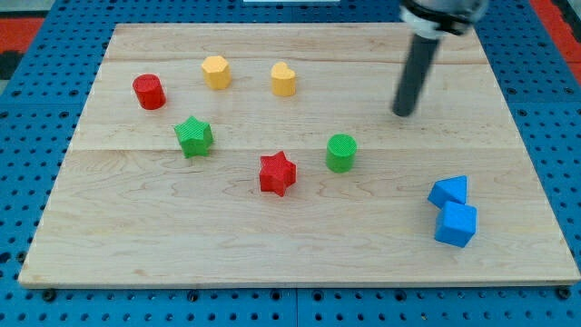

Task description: Slide the red star along with the green circle towards the bottom right

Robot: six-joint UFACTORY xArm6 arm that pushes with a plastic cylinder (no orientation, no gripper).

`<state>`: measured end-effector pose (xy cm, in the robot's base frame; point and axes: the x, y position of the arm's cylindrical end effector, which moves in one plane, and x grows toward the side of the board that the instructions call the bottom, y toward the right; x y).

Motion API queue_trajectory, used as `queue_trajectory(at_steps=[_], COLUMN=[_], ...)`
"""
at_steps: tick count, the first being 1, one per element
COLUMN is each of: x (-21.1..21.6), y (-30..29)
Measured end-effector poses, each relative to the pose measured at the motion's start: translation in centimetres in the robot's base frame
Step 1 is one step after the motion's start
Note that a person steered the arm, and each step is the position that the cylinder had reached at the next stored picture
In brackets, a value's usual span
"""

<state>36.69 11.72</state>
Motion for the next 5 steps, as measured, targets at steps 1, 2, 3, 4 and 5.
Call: queue_trajectory(at_steps=[1, 2, 3, 4, 5], x=[1.3, 6.6, 9.3, 12.6, 15.4], y=[-7.1, -7.6, -7.6, -6.8, -3.8])
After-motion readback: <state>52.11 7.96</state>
